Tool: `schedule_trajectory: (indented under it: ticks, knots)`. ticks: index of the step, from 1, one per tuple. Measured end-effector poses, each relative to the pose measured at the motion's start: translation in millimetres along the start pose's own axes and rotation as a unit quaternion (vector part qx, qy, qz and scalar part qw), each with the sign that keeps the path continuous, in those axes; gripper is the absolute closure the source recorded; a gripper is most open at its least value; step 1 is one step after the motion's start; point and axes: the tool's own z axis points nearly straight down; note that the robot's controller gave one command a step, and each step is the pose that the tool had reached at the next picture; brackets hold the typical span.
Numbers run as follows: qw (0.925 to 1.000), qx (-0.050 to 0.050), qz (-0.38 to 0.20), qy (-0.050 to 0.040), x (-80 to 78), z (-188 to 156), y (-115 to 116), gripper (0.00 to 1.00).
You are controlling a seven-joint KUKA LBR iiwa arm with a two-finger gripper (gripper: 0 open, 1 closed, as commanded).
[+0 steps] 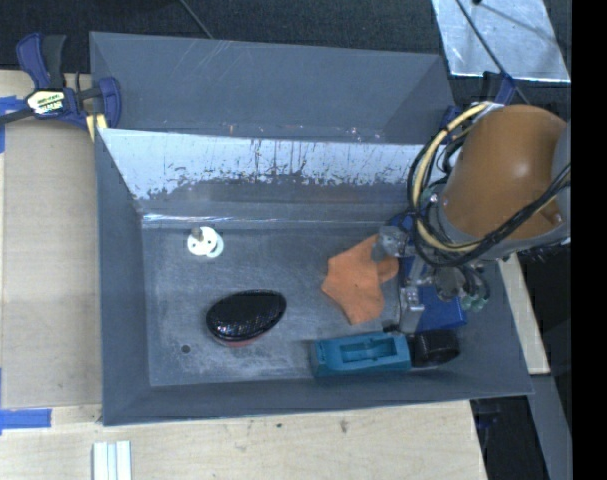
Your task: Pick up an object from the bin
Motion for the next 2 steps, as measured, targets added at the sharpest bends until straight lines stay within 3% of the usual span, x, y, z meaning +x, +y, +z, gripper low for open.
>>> schedule_trajectory:
  ticks: [1,2]
  knots:
    - [0.9997,-0.001,-0.025,0.0049,-17.8,-0.2,0.1,0.0]
    - [0.9998,0.0,-0.02,-0.0018,-10.3,31.6,41.5,0.0]
